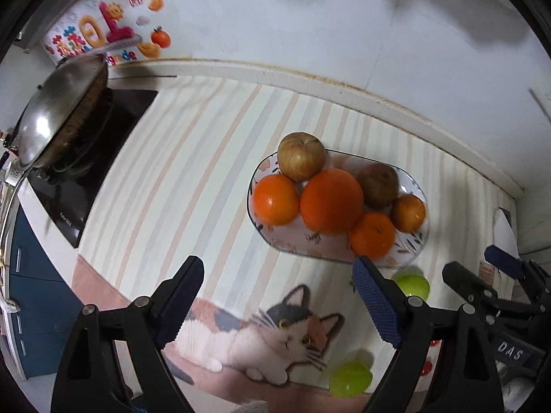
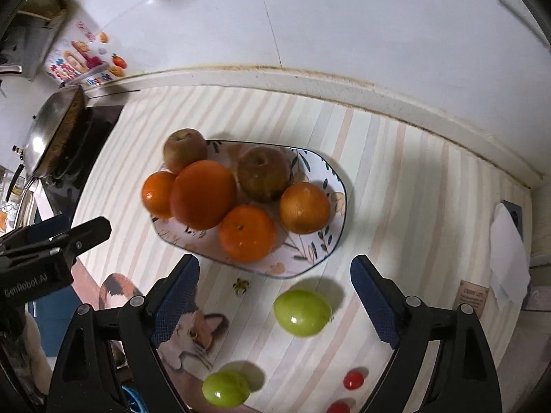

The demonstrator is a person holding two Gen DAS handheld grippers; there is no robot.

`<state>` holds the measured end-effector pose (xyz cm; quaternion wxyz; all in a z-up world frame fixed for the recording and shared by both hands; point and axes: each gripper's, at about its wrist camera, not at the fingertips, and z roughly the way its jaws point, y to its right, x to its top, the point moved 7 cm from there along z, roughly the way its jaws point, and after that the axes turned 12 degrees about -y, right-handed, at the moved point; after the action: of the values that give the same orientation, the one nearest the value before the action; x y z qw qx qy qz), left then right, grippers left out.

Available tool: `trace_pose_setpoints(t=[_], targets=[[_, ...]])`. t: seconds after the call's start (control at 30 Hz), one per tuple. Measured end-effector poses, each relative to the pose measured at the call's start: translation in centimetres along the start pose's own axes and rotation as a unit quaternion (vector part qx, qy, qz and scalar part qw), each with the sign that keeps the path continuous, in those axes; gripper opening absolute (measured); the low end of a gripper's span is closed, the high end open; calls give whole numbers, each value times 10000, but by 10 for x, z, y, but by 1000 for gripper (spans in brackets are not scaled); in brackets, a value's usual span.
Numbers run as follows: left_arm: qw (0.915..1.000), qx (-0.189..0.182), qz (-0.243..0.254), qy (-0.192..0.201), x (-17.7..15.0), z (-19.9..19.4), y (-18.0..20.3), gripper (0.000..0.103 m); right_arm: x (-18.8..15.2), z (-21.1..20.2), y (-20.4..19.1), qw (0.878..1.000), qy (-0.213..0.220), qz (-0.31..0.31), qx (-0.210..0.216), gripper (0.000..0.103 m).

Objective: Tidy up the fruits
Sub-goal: 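Lift both tools away from the plate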

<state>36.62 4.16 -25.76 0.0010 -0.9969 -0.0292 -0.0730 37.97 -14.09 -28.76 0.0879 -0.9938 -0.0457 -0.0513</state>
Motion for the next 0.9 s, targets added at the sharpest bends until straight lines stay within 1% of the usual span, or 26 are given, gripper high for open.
trace_pose_setpoints(t=[0.23,0.33,0.53,0.77,0.9], targets=[[9988,-87,-37,484,-36,-45,4,88,-33,-50,-9,9991,410,-117,34,92],[9979,-203,-59,617,-50,-60,7,88,-46,-73,-14,9980,603,-212,10,92],[9958,-269,-114,863,-74,-85,11,88,-70,-117,-20,9949,955,-333,5,92],[9937,-283,-114,1075,-90,-107,15,88,-92,-151,-26,9922,1170,-426,90,92],[9929,-283,-82,1154,-94,-115,18,88,-97,-168,-27,9902,1314,-468,108,92]])
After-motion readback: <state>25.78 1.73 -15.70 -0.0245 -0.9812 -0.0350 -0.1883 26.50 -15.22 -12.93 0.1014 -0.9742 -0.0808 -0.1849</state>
